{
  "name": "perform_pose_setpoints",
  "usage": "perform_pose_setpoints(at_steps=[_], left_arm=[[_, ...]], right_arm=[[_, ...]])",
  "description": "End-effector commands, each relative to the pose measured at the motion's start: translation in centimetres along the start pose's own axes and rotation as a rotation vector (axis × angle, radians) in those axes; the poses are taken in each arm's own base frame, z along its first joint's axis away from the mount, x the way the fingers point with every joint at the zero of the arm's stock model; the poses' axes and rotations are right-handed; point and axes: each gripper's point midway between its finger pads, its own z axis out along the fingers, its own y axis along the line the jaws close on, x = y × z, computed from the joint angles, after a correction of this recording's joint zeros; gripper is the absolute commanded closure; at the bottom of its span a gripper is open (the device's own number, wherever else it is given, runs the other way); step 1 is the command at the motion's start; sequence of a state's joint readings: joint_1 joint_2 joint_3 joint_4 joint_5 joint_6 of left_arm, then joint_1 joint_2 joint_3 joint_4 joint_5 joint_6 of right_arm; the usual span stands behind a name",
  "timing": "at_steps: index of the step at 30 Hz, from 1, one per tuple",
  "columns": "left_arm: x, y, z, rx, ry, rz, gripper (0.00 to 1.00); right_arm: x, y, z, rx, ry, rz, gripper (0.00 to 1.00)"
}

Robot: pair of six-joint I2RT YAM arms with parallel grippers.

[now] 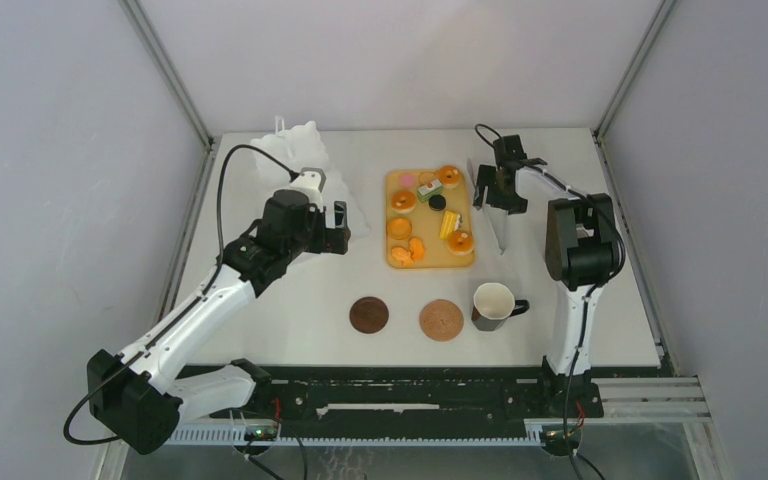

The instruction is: Serve the afternoon tea

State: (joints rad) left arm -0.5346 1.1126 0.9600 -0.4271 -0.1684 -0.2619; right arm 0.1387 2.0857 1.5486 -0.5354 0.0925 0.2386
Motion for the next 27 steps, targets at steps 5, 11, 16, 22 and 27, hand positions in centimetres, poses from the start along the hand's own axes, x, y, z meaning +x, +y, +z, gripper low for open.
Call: perform_pose_setpoints(at_steps=[5, 11, 16, 22, 27], left_arm=[[-3.7, -1.3, -1.1, 0.056, -0.107, -0.009, 0.0], [-3.8, -1.4, -1.2, 0.058, -0.11, -0.007, 0.0], [-3.8, -1.3, -1.3, 0.057, -0.113, -0.002, 0.0], [-3.7, -1.1, -1.6, 0.051, -0.119, 0.001, 0.0], [-3.6, -1.0, -1.6, 0.048, -0.119, 0.001, 0.0]], right_arm=[[-1.9, 0.2, 0.2, 0.032, -0.008, 0.032, 0.13], [-1.6, -0.1, 0.9, 0.077, 0.036, 0.029, 0.27], [-1.2, 0.1, 0.7, 0.069, 0.039, 0.023, 0.42], [-0.4, 0.2, -1.1, 0.041, -0.001, -0.031, 0.63], [0.0, -0.4, -1.9, 0.016, -0.02, -0.086, 0.7]])
